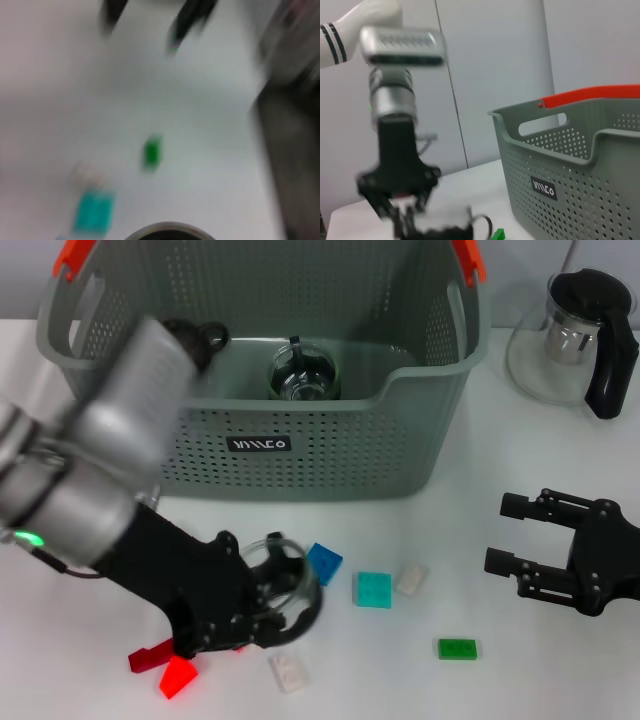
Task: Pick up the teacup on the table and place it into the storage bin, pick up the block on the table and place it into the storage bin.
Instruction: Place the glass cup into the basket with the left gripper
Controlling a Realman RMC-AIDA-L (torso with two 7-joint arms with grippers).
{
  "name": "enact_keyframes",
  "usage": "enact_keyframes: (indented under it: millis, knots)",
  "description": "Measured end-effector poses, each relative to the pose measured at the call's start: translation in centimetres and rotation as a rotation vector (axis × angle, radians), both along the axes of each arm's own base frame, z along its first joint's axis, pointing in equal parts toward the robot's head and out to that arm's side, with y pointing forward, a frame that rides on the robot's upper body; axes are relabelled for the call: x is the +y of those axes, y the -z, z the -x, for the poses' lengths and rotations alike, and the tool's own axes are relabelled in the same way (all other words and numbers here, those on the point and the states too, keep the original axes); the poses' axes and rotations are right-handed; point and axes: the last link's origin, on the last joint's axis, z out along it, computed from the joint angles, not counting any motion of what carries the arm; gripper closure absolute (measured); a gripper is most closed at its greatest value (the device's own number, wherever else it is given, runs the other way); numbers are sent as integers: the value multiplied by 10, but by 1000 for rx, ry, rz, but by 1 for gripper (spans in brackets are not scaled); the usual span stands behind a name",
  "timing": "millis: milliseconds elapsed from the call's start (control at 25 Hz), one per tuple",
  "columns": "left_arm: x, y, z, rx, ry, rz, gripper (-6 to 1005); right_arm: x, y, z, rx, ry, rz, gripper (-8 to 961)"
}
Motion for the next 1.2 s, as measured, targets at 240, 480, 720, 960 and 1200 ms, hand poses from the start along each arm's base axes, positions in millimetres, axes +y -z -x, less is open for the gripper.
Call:
enact_keyframes:
  millis: [240,480,720,960,1200]
  knots:
    - [-2,-33,-8,-373,21,-12,934,0,0,0,0,0,0,207]
    - [11,-54,-30,-616,37,-115,945,0,0,0,1,0,1,207]
    - [61,-80,-72,-606,-67,-262,949,1,1,1,3,-3,2,207]
    - [113,-73,-111,-394,-297,-378,947,1,3,3,7,-5,4,207]
    - [145,-39,-115,-203,-409,-445,946,2,4,3,5,-2,0,207]
